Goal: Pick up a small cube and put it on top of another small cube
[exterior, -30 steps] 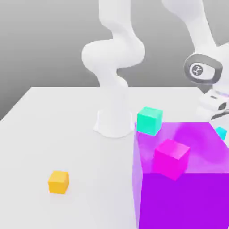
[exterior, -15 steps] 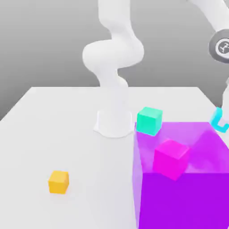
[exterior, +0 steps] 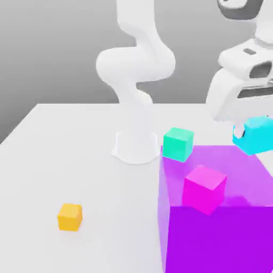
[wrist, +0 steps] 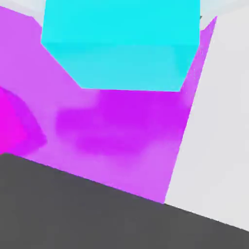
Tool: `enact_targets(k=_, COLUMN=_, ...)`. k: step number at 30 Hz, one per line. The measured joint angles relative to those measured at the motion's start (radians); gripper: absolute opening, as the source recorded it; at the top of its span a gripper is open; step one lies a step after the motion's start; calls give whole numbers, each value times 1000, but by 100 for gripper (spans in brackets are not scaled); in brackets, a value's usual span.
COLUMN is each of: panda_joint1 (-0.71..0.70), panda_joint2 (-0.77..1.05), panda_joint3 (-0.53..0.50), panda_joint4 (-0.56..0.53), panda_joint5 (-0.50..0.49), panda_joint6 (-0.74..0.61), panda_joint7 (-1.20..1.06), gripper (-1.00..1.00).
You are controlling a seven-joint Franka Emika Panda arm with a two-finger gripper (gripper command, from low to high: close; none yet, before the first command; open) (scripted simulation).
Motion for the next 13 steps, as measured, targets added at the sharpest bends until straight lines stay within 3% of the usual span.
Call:
enact_targets(k=6, panda_joint1=-107, panda_joint2=-9, panda_joint3=-30, panda_joint4=44, panda_joint5=-6, panda_joint6=37, panda_joint7=263, gripper=-100)
enact_targets(k=9, panda_joint1=-113, panda_joint2=24, panda_joint3=-30, panda_joint4=-14, panda_joint5=-11, panda_joint6=139, panda_joint7=300, gripper=-100)
enact_targets(k=10, panda_joint1=-112, panda_joint2=37, panda_joint3=-29, panda_joint4=-38, panda_joint5=-12, panda_joint6=177, panda_joint7=304, gripper=100)
enact_targets(k=13, panda_joint1=-112, panda_joint2=37, panda_joint3=-29, panda_joint4=-38, panda_joint5=-12, panda_joint6=177, panda_joint7=304, gripper=100)
